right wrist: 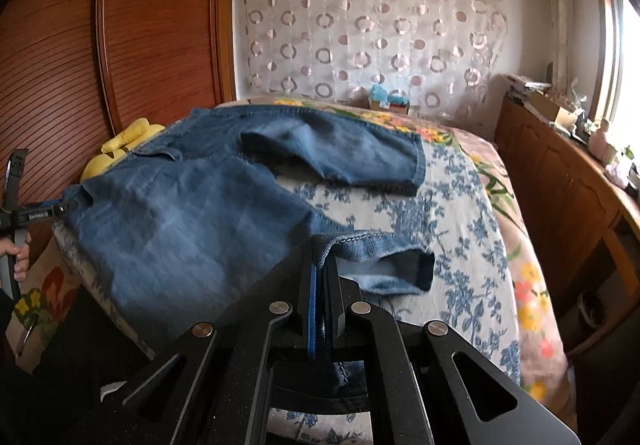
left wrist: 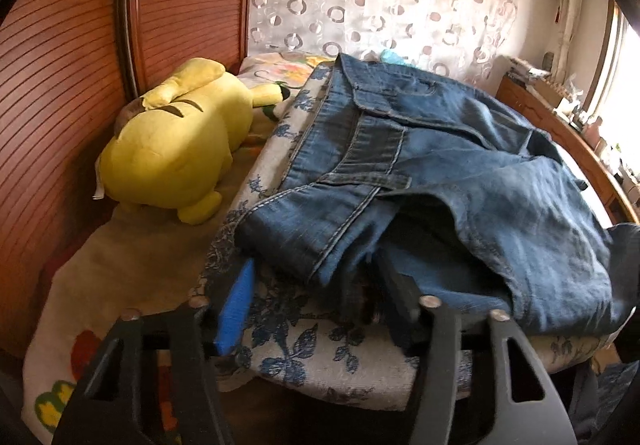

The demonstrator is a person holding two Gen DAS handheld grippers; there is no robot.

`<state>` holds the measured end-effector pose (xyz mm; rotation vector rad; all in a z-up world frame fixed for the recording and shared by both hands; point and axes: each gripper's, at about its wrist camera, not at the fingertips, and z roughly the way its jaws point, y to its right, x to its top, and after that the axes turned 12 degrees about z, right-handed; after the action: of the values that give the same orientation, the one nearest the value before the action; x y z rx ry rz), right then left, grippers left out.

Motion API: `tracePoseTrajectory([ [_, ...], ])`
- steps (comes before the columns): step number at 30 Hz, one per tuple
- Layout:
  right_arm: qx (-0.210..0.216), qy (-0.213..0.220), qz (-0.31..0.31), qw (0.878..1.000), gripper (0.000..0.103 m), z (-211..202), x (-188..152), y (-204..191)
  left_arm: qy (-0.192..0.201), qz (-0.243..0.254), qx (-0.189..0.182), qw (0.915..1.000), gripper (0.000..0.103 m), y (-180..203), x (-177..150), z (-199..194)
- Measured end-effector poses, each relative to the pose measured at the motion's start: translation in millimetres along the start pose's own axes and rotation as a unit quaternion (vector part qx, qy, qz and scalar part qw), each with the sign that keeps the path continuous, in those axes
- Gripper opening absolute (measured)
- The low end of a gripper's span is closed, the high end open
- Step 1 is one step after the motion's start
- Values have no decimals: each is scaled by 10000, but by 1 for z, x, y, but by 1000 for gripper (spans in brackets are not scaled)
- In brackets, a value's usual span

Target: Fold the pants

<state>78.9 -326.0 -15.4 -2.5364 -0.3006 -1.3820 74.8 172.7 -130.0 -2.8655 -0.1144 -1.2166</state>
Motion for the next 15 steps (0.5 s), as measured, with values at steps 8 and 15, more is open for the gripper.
tracePoseTrajectory([
  [8, -131, 8, 77, 9999, 2, 0, 21, 2, 319, 80, -72, 9994, 14, 10, 13, -17],
  [15, -106, 244, 167, 9995, 2, -6, 41, 8, 706, 73, -214, 9972, 12, 10, 45, -43],
])
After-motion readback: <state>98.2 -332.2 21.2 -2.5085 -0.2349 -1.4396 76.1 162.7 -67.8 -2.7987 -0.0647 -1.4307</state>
